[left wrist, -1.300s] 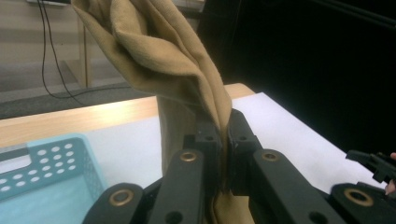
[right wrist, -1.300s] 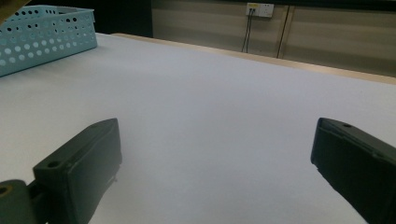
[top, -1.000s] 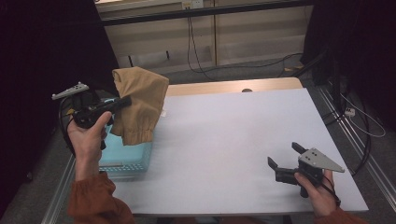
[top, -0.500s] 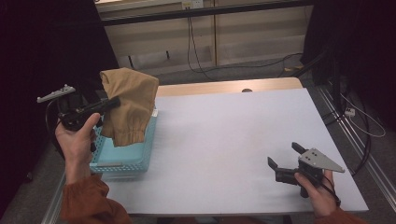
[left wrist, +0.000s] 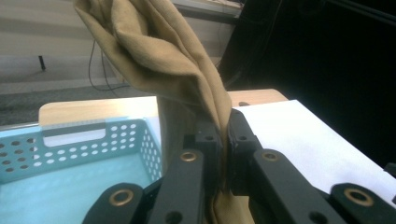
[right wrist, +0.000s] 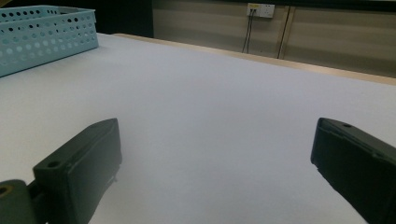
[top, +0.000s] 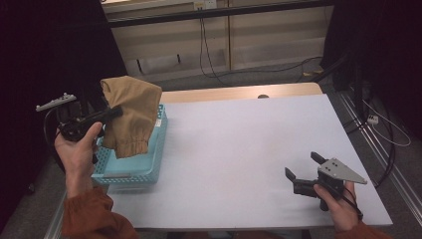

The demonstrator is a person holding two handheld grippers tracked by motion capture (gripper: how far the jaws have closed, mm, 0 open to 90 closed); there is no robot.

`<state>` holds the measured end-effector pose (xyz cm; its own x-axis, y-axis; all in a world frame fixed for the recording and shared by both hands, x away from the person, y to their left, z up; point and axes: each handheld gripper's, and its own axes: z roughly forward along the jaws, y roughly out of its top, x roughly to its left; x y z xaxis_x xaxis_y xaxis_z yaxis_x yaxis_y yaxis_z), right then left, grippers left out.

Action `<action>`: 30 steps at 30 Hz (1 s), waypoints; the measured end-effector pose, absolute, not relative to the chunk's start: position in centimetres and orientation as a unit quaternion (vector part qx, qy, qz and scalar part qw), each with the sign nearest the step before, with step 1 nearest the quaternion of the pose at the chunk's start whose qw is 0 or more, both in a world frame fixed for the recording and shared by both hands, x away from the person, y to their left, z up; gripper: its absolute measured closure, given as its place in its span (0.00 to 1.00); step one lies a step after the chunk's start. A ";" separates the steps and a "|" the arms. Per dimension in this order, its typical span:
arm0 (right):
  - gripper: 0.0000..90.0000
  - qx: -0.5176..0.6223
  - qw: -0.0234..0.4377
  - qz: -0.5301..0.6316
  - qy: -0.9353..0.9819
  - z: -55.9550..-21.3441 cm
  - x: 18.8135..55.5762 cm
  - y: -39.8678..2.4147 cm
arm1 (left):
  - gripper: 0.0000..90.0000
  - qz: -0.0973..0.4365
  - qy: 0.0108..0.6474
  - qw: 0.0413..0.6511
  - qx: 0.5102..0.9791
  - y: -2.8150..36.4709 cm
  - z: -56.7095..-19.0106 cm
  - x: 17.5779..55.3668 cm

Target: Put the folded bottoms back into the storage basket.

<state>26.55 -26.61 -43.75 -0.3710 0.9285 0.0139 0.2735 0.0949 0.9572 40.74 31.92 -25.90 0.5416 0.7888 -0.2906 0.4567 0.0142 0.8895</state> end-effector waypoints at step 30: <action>0.02 0.454 0.330 0.497 0.662 -43.8 26.6 -26.6 | 0.96 0.110 0.521 0.505 0.679 33.3 -30.3 43.5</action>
